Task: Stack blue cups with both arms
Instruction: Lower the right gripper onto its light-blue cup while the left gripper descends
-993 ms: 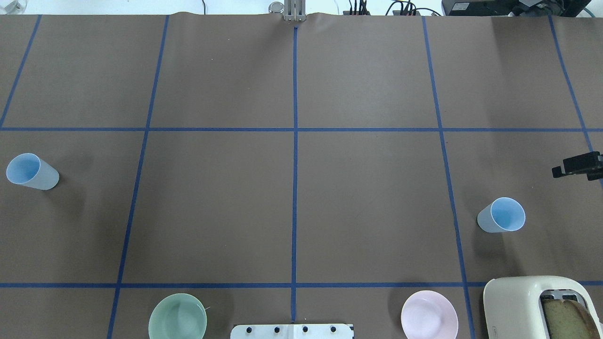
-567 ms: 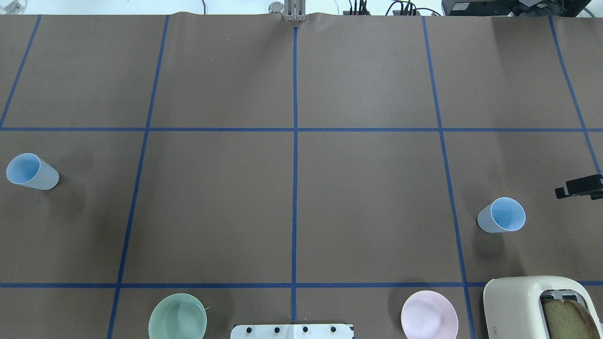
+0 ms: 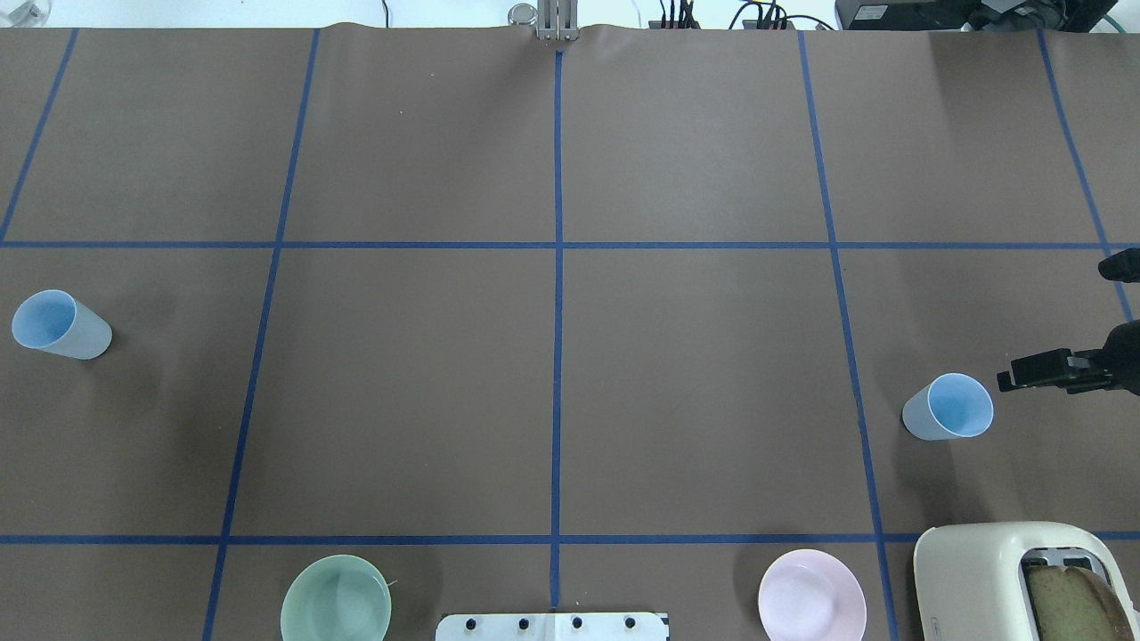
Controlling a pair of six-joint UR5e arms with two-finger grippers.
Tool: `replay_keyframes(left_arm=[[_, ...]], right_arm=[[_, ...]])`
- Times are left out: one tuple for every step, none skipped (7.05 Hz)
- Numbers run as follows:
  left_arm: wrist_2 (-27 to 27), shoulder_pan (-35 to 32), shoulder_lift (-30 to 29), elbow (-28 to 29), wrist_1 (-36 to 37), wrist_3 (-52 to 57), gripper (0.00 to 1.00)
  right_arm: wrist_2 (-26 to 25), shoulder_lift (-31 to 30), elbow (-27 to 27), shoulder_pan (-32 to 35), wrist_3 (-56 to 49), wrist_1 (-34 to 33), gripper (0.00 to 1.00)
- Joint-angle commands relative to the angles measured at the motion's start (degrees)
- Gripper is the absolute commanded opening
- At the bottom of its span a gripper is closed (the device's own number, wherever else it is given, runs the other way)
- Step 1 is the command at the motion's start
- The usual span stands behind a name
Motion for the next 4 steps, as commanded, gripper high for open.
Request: replay_keyframes(left_arm=[[0.0,2.0,0.2,0.9,-2.0,-0.1,0.98],[0.7,2.4,0.2,1.6,-3.2,-0.1,0.98],[2.5,3.8,0.6,3.6,-6.7,-0.5,0.98],[2.5,3.9,1.2,4.5,-10.1,-1.8,0.98]], right_arm=[[-1.2,2.6,-2.2,-0.8,0.5,0.0,1.00],[-1.3,2.7,-2.5,-0.7,0.5,0.0,1.00],[-1.2,2.7,-2.4,-0.7,0.5,0.1,1.00],[-1.2,2.7,-2.4,-0.7,0.5,0.1,1.00]])
